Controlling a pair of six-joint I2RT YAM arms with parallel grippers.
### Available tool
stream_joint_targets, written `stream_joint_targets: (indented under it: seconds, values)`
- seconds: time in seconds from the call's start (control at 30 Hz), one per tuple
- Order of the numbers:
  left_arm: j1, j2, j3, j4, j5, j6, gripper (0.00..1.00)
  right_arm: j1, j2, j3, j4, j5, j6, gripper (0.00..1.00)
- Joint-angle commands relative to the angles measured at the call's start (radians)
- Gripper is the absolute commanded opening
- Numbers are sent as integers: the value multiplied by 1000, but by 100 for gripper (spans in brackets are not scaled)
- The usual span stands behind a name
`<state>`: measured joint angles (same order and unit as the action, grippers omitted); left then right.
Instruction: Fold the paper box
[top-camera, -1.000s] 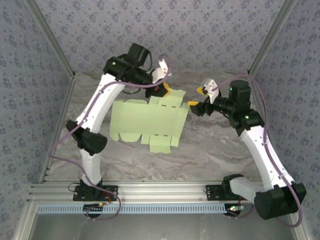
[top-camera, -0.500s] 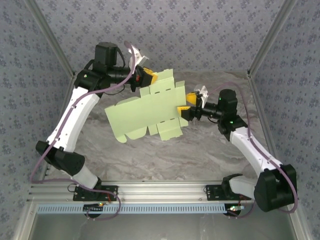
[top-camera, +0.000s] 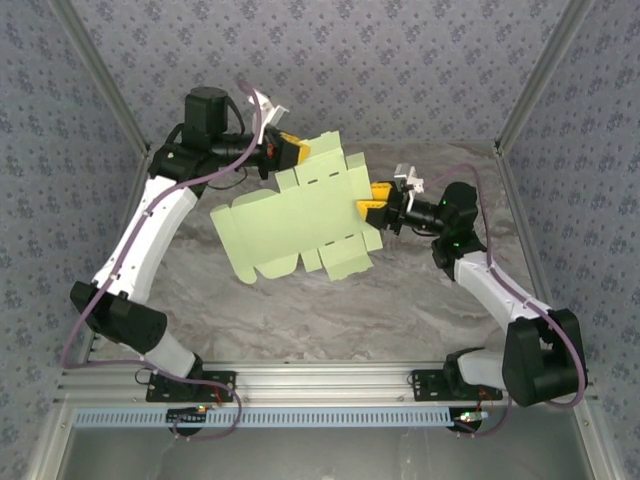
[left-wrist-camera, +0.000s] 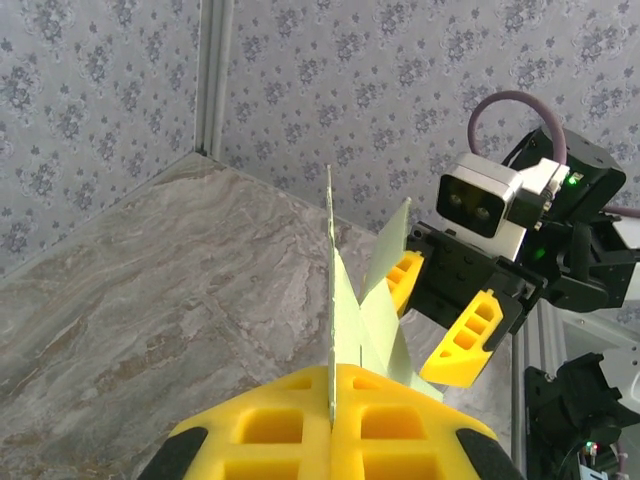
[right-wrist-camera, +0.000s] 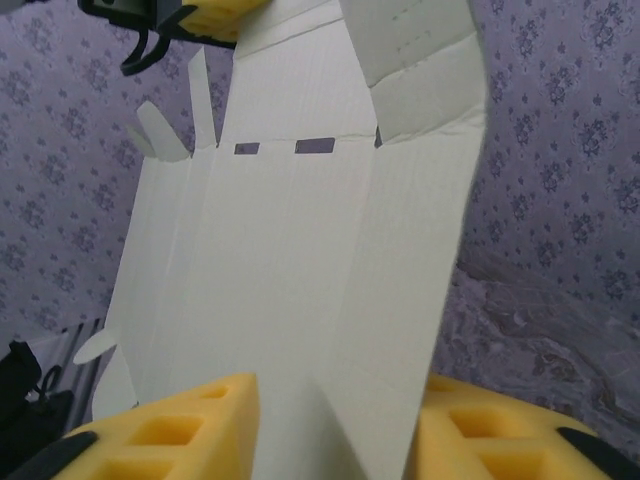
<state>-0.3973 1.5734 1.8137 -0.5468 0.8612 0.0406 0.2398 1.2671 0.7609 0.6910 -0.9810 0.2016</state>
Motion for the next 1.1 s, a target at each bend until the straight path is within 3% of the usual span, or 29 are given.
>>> stream_joint_targets:
  seconds: [0.0,0.17,0.3,0.4,0.53,0.67,0.83,1.07]
  values:
    - [9,-45,-15,73,33,-35,0,-1,18,-6,100,-3,64,31]
    - [17,-45,-31,82,31,-42,0,5,32,5,104,33,75,10]
    - [21,-49,-61,109,22,-62,0,15,37,25,58,33,54,0]
    - [29,-57,-86,125,-2,-73,5,6,24,52,-78,14,-27,0]
    - [38,-89,-146,145,-58,-49,30,-16,7,162,-496,-63,-263,0]
    - [46,-166,-281,224,-265,-84,52,-25,42,320,-921,-101,-512,0]
    - [78,-291,-476,385,-394,-231,61,-35,75,439,-1148,-108,-608,0]
    - [78,-439,-589,368,-523,-263,64,-25,98,542,-1249,-72,-544,0]
